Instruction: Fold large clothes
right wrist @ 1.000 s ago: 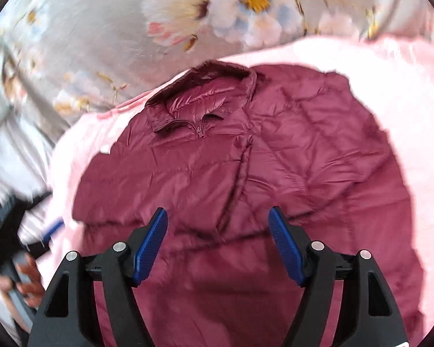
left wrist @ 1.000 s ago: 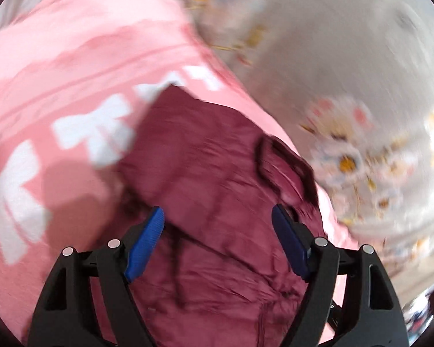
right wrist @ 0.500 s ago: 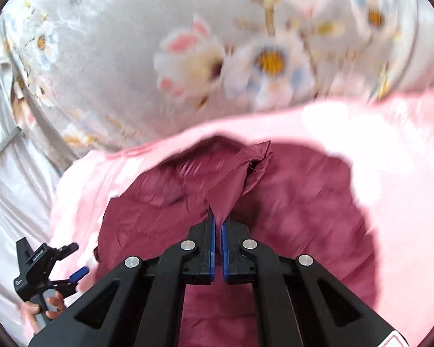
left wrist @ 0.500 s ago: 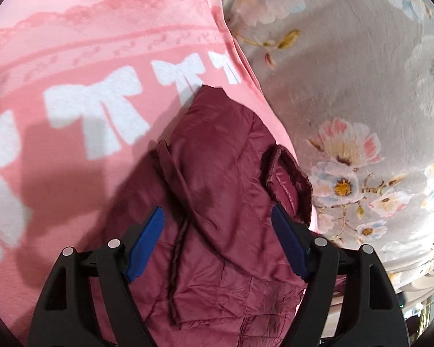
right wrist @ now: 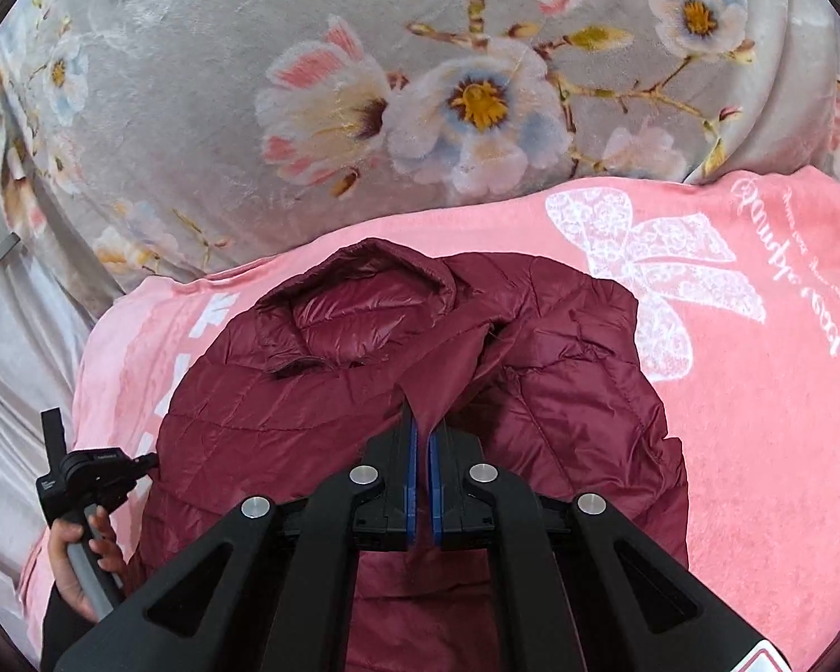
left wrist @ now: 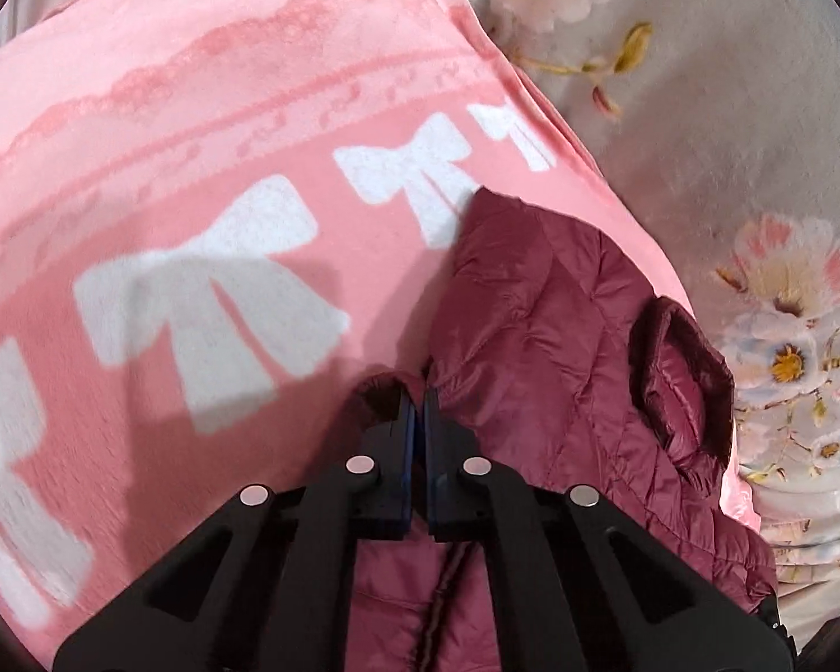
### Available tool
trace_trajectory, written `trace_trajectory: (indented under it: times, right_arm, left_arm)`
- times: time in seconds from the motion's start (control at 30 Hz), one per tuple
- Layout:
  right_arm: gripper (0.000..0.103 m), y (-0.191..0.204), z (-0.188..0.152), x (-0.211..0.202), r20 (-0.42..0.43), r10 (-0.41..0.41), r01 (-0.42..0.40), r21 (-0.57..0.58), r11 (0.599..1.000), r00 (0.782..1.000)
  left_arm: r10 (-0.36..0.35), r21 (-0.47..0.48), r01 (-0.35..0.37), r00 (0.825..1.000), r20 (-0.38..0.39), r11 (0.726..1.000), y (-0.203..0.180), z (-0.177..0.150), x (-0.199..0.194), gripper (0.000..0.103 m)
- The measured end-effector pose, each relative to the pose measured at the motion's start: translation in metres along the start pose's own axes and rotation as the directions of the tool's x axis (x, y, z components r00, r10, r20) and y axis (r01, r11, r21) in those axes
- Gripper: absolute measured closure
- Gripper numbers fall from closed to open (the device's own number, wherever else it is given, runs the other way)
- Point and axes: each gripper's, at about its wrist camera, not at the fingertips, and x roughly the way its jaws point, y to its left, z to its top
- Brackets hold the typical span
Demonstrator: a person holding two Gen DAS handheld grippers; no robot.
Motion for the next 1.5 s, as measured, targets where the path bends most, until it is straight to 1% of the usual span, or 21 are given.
trace_trajectory:
  times: [0.07,0.13,0.2,0.3,0.4,0.57,0.73,0.8,0.83,0.87,0.9,0.93,0.97,1.03,1.1,1.17,1.2,1.23,1.3,1.4,1.5]
  right_arm:
    - [0.100,-0.002,-0.004,0.002,-0.006,-0.010,0.010,-0.018,1.000,1.000]
    - [0.100,-0.007,-0.013,0.010,-0.029,-0.046,0.045,-0.032,0.998,0.999]
    - [0.100,-0.017,-0.029,0.027,-0.080,-0.083,0.081,-0.032,0.996,0.993]
    - [0.100,-0.028,-0.050,0.047,-0.148,-0.097,0.095,-0.018,0.995,0.984]
    - [0.100,-0.035,-0.070,0.061,-0.191,-0.100,0.101,-0.007,0.995,0.977]
    - [0.100,-0.041,-0.080,0.066,-0.180,-0.094,0.097,0.005,0.995,0.979]
    - [0.102,-0.041,-0.081,0.065,-0.174,-0.098,0.101,0.008,0.995,0.980]
    - [0.099,-0.039,-0.079,0.062,-0.181,-0.100,0.103,0.007,0.995,0.978]
    - [0.094,-0.037,-0.078,0.056,-0.185,-0.116,0.117,-0.004,0.993,0.976]
    - [0.084,-0.034,-0.077,0.050,-0.183,-0.132,0.131,-0.016,0.991,0.974]
    - [0.079,-0.030,-0.075,0.040,-0.165,-0.157,0.153,-0.034,0.988,0.974]
    - [0.071,-0.027,-0.072,0.027,-0.134,-0.176,0.171,-0.048,0.984,0.975]
    - [0.070,-0.026,-0.069,0.018,-0.107,-0.186,0.181,-0.058,0.982,0.977]
    - [0.069,-0.019,-0.053,0.001,-0.044,-0.202,0.198,-0.070,0.978,0.978]
    - [0.069,-0.011,-0.037,-0.002,-0.024,-0.173,0.171,-0.067,0.983,0.985]
    - [0.069,0.004,-0.020,0.004,-0.010,-0.130,0.129,-0.085,0.988,0.991]
    - [0.069,0.011,-0.016,0.010,-0.012,-0.126,0.124,-0.099,0.987,0.992]
    - [0.069,0.019,-0.014,0.020,-0.024,-0.124,0.120,-0.122,0.985,0.992]
    - [0.070,0.030,-0.018,0.038,-0.056,-0.130,0.120,-0.156,0.981,0.990]
    - [0.071,0.034,-0.037,0.063,-0.115,-0.149,0.127,-0.178,0.976,0.982]
    - [0.071,0.030,-0.055,0.082,-0.171,-0.161,0.132,-0.172,0.976,0.972]
  left_arm:
    - [0.003,0.012,-0.004,0.999,0.036,1.000,0.001,-0.001,-0.012,0.103]
    - [0.017,0.031,-0.019,0.998,0.055,0.999,0.002,-0.005,-0.021,0.103]
    - [0.042,0.040,-0.044,0.998,0.056,0.998,0.005,-0.009,-0.021,0.103]
    - [0.093,0.067,-0.096,0.995,0.046,0.993,0.007,-0.016,-0.010,0.103]
    - [0.099,0.066,-0.101,0.995,0.033,0.993,0.014,-0.021,0.000,0.103]
    - [0.108,0.113,-0.115,0.992,0.069,0.987,0.015,-0.027,0.003,0.103]
    - [0.150,0.179,-0.169,0.982,0.118,0.969,0.005,-0.034,0.003,0.101]
    - [0.173,0.200,-0.194,0.978,0.117,0.960,0.002,-0.035,-0.001,0.100]
    - [0.191,0.225,-0.216,0.973,0.126,0.950,-0.003,-0.036,-0.009,0.100]
    - [0.194,0.246,-0.225,0.971,0.143,0.943,-0.006,-0.037,-0.016,0.098]
    - [0.197,0.275,-0.241,0.964,0.179,0.931,-0.012,-0.038,-0.030,0.096]
    - [0.191,0.294,-0.247,0.960,0.205,0.923,-0.017,-0.038,-0.040,0.091]
    - [0.172,0.316,-0.241,0.957,0.233,0.917,-0.026,-0.036,-0.055,0.086]
    - [0.116,0.337,-0.199,0.961,0.250,0.920,-0.047,-0.027,-0.072,0.085]
    - [0.064,0.368,-0.150,0.970,0.235,0.918,-0.072,-0.021,-0.075,0.084]
    - [0.046,0.412,-0.129,0.978,0.206,0.902,-0.099,-0.023,-0.064,0.080]
    - [0.040,0.433,-0.116,0.983,0.180,0.894,-0.111,-0.027,-0.055,0.080]
    - [0.034,0.453,-0.090,0.991,0.129,0.887,-0.122,-0.034,-0.039,0.080]
    - [0.046,0.465,-0.063,0.998,0.048,0.883,-0.131,-0.048,-0.012,0.080]
    - [0.099,0.470,-0.092,0.995,0.010,0.878,-0.131,-0.071,0.018,0.080]
    - [0.134,0.487,-0.124,0.991,0.015,0.864,-0.124,-0.088,0.034,0.080]
